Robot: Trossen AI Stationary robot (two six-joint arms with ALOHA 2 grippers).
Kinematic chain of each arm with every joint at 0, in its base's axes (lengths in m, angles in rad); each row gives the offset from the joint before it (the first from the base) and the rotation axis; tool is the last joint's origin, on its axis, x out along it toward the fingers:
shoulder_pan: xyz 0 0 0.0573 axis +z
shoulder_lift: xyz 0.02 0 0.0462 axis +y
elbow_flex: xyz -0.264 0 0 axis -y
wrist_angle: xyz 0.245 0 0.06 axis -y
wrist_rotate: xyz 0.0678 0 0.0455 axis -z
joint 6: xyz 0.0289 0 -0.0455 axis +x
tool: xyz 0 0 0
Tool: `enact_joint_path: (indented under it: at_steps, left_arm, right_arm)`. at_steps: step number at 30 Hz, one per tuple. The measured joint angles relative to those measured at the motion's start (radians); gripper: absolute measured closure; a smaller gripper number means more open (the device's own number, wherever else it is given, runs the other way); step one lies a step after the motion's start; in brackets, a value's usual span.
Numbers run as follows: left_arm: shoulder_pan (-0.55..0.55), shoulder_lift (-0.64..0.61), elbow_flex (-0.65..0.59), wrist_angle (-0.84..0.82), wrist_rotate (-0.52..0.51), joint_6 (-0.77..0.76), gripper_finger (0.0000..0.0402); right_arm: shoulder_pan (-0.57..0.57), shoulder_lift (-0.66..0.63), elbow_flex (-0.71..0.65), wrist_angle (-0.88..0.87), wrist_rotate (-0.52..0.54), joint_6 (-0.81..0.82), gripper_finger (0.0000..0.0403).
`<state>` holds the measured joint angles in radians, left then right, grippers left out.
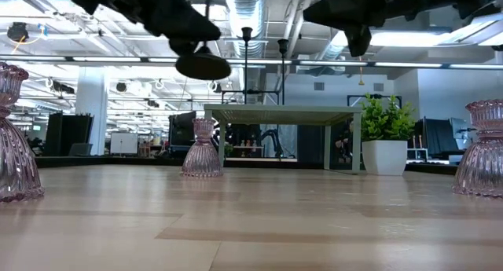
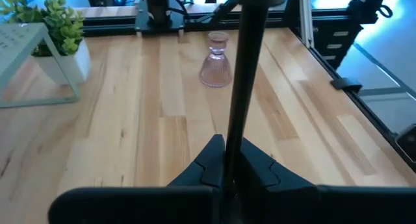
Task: Pick & Place candle stick holders
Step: Put the black candle holder on the shelf aligned with the black candle holders
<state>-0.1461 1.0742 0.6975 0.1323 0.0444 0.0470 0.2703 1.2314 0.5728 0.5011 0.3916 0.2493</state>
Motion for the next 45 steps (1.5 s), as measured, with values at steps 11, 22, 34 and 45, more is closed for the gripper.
enact_joint_path:
  at_steps: [11,22,34,45]
  left_arm:
    - [0.004,0.126,0.024,0.167,0.016,0.001,0.0388]
    - [0.001,0.152,0.024,0.215,0.016,-0.002,0.0387]
    - [0.001,0.152,0.024,0.217,0.021,-0.002,0.0387]
    - [0.001,0.152,0.023,0.201,0.025,0.002,0.0387]
  right_arm:
    - [-0.003,0.094,0.028,0.137,0.002,-0.099,0.0301]
    - [-0.039,0.294,0.192,0.138,-0.032,-0.092,0.0247]
    - [-0.070,0.413,0.331,0.129,-0.101,-0.101,0.0255]
    - [-0.075,0.396,0.343,0.075,-0.182,-0.101,0.0284]
